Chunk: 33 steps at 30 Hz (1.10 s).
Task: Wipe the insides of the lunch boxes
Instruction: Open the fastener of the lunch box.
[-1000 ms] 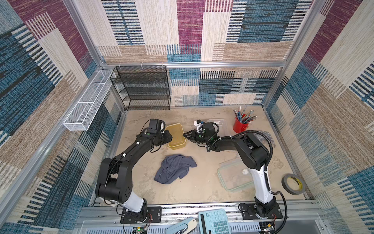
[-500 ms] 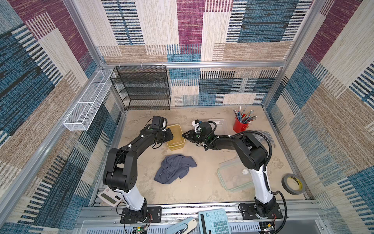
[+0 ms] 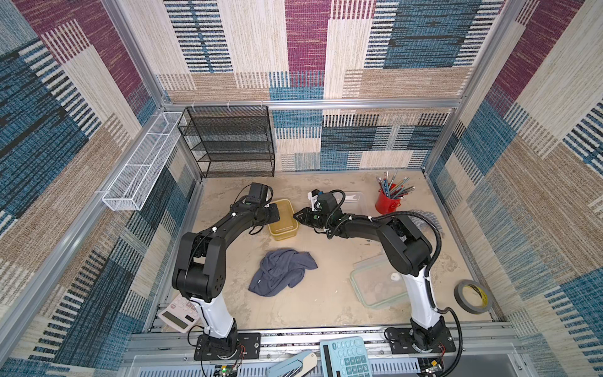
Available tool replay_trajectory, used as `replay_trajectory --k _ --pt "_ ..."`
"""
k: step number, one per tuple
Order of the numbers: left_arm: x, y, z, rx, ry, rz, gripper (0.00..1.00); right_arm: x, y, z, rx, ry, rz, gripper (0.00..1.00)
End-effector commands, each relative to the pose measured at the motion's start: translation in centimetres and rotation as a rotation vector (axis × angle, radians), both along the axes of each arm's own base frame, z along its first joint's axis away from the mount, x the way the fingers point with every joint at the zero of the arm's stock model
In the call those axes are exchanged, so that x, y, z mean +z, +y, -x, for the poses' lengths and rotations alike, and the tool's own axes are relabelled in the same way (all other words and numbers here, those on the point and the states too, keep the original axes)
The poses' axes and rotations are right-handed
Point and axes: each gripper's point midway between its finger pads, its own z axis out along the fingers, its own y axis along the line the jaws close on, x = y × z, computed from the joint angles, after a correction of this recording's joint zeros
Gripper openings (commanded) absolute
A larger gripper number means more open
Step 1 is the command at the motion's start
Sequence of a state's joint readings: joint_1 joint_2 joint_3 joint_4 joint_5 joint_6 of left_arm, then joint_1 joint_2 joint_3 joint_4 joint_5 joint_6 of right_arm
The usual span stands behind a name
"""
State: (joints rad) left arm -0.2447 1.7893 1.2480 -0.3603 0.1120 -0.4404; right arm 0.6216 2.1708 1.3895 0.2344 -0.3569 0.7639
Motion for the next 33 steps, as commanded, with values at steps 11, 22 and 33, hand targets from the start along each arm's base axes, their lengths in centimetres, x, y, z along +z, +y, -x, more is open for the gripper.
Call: replay_trajectory --k 11,22,33 --pt "-1.1 -1.2 3.2 -0.084 0.088 0.069 0.42 -0.1 -0.7 0.7 0.011 0.013 0.003 0.06" --pt "-0.3 -4.1 2.3 -0.169 0.052 0.208 0.43 3.0 -0.9 2.7 0.066 0.036 -0.160 0.30" --pt "0.9 -3.6 2.4 -0.183 0.014 0.169 0.43 5.3 -3.5 1.7 -0.027 -0.016 -0.187 0.75"
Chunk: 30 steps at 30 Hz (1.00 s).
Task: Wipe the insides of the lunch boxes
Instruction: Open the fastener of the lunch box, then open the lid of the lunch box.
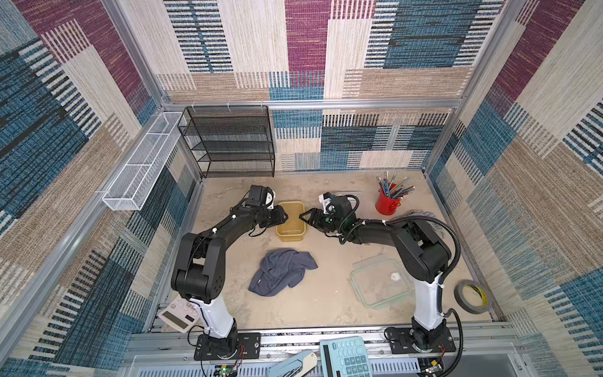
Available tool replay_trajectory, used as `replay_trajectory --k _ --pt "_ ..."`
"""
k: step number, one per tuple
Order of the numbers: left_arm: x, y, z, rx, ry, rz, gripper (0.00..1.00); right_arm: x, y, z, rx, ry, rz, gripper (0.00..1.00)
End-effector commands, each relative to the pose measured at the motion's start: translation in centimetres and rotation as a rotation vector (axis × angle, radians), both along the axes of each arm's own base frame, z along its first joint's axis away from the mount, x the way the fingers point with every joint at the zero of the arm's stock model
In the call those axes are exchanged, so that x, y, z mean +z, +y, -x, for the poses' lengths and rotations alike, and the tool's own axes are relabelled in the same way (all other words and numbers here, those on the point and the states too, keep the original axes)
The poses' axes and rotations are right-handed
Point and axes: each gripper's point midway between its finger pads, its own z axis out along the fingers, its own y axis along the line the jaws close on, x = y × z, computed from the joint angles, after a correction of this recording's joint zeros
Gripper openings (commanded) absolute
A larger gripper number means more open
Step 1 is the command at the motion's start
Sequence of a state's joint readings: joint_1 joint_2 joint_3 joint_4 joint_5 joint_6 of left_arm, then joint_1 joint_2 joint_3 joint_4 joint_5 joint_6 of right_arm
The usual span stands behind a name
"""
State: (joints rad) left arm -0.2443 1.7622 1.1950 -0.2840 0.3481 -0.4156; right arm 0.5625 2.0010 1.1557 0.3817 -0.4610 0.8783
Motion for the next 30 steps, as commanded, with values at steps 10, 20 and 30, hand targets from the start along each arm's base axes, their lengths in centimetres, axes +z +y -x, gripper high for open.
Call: replay_trajectory --k 10,20,30 --pt "0.4 0.0 2.2 -0.049 -0.001 -0.013 0.47 0.8 0.2 -1.7 -0.009 -0.036 -0.054 0.85" --pt "-0.2 -1.1 2.8 -0.082 -0.012 -0.028 0.58 0.1 1.0 -1.9 0.035 -0.005 -0.115 0.80" --pt "0.2 -1.3 2.5 -0.081 -0.027 -0.023 0.59 1.5 1.5 -1.4 0.076 -0.017 -0.160 0.64"
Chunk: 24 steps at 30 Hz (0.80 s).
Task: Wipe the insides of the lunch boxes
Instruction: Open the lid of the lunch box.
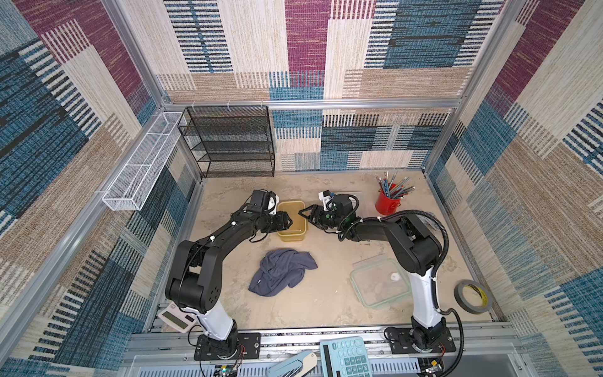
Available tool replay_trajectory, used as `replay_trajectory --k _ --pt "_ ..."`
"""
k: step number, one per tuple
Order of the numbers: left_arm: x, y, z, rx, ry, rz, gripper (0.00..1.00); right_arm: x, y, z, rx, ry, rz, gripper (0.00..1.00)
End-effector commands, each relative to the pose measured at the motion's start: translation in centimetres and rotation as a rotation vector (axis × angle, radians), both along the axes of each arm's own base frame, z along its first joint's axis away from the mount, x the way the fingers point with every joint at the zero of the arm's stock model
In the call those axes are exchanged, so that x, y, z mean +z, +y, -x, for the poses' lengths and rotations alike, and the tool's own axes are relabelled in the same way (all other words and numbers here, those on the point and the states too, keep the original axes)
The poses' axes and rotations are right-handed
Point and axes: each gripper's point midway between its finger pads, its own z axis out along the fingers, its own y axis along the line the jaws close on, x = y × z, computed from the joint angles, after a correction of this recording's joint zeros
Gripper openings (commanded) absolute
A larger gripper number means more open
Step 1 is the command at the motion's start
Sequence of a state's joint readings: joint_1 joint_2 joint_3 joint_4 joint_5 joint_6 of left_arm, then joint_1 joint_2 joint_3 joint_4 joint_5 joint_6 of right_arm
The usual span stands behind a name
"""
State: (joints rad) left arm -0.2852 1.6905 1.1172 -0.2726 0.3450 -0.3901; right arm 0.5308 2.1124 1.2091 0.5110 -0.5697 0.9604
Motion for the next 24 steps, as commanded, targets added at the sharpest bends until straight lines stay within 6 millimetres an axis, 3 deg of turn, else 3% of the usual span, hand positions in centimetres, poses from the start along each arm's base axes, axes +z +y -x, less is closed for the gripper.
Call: replay_trajectory --k 1,12,24 --pt "0.1 0.0 0.0 -0.020 -0.011 -0.010 0.59 2.3 0.7 0.2 0.037 -0.050 -0.053 0.63" --pt "0.6 0.8 0.3 -0.012 -0.038 -0.072 0.59 4.4 0.4 0.5 0.030 -0.076 -0.059 0.58" --pt "4.4 -0.9 2.3 -0.118 -0.244 -0.249 0.72 4.8 0.4 1.1 0.040 -0.066 -0.088 0.58"
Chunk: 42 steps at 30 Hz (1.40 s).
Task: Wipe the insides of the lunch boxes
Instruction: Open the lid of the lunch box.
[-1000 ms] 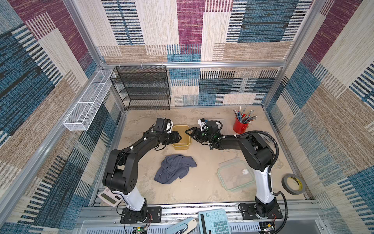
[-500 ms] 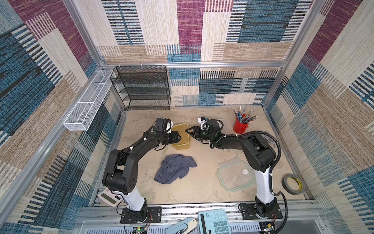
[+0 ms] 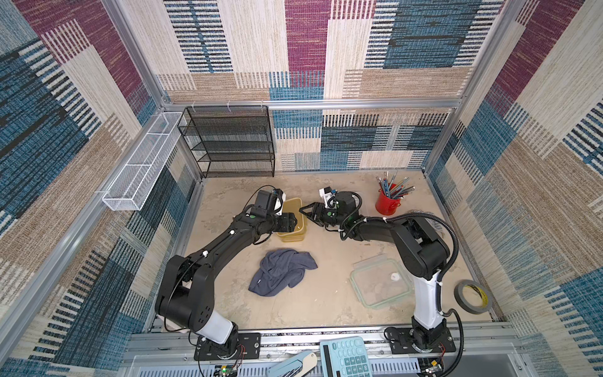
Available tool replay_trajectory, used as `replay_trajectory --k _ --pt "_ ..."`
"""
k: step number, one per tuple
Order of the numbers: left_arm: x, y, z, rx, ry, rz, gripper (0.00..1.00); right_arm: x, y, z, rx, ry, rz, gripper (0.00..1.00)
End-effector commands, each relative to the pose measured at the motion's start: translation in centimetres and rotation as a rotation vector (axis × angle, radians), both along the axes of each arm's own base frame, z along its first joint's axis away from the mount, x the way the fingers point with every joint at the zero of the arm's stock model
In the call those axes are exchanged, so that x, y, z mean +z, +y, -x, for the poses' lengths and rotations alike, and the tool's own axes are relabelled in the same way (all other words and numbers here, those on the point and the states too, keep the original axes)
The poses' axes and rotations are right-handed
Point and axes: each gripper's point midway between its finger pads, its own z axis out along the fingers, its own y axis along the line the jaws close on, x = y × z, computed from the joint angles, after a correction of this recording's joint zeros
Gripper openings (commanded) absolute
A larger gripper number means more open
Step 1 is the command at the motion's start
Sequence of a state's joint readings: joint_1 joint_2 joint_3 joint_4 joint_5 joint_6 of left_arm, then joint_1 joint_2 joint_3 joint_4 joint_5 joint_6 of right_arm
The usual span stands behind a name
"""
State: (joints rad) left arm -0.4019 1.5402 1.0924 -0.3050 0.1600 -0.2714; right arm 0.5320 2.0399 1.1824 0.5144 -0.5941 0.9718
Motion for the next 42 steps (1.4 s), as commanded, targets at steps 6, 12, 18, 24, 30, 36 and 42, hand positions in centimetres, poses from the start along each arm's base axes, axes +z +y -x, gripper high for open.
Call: replay_trajectory --k 6,12,18,24,30,36,42 --pt "1.0 -0.3 2.5 -0.067 -0.139 -0.140 0.78 2.7 0.5 0.2 0.026 -0.040 -0.081 0.57" --pt "1.4 -1.5 4.2 -0.103 -0.197 -0.193 0.79 3.3 0.6 0.2 0.028 -0.043 -0.093 0.57" --pt "0.6 -3.4 4.2 -0.133 -0.196 -0.228 0.79 3.8 0.7 0.2 0.027 -0.038 -0.116 0.57" --pt "-0.6 -3.3 3.4 -0.105 -0.182 -0.297 0.78 4.6 0.5 0.3 0.021 -0.044 -0.129 0.57" --pt "-0.6 -2.6 2.5 -0.055 -0.195 -0.347 0.74 5.1 0.5 0.4 0.023 -0.046 -0.136 0.57" --pt "-0.9 -2.1 1.8 -0.024 -0.196 -0.397 0.70 5.1 0.4 0.6 0.025 -0.043 -0.140 0.57" --pt "-1.1 -2.0 1.1 -0.014 -0.202 -0.436 0.67 5.3 0.5 0.7 0.030 -0.044 -0.146 0.57"
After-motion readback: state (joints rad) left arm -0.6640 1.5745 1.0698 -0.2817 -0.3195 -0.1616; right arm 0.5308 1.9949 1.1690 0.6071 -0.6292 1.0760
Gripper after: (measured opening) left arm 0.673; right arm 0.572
